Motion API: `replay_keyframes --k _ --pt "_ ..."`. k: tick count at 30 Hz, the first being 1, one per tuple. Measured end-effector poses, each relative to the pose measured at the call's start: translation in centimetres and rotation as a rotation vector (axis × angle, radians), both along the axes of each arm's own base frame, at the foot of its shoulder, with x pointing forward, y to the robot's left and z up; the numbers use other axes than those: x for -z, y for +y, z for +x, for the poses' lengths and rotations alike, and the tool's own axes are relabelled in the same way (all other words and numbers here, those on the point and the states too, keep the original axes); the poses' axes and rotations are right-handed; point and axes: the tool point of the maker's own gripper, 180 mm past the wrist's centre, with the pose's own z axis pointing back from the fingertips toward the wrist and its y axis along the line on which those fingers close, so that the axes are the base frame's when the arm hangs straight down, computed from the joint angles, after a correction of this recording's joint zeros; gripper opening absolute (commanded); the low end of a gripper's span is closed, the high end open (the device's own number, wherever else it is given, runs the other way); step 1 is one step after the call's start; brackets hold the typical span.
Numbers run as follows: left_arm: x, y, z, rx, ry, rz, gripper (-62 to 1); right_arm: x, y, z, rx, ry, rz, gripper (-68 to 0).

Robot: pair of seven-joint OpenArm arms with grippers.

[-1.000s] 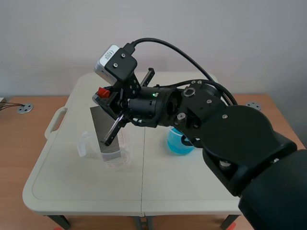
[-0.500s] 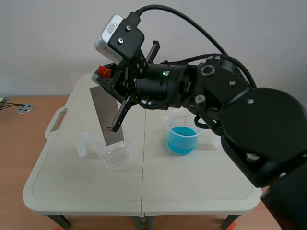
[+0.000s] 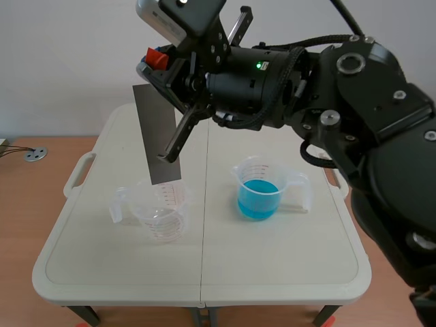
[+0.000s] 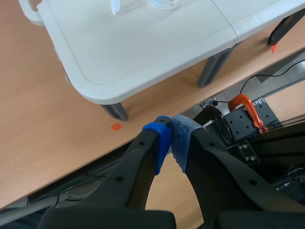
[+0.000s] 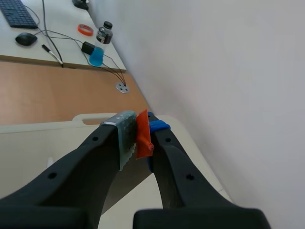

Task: Hold the metal plate by the orange handle, dip it into the blue solution, take it out and point at it, then put the plate back in the beaker on the left.
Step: 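Move the plate over the blue solution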

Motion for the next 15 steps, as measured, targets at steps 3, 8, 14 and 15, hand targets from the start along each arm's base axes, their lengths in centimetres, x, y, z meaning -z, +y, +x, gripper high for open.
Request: replay_keyframes --k 3,8,14,15 --pt "0.0 0.0 0.0 0.0 0.0 0.0 -59.4 -0.7 -0.9 0.3 0.035 -0.016 -0.008 -66.2" --pt "0.0 0.0 0.0 0.0 0.001 0.0 -59.4 -2.5 -2.1 0.1 0.057 -0.07 -0.029 -66.2" --pt "0.0 0.0 0.0 0.0 0.0 0.0 -59.5 -3.6 -4.7 0.2 0.113 -0.091 -0.044 -66.2" --pt "0.0 0.0 0.0 0.0 0.0 0.0 -59.4 -3.7 -5.2 0.3 0.127 -0.091 -0.051 -66.2"
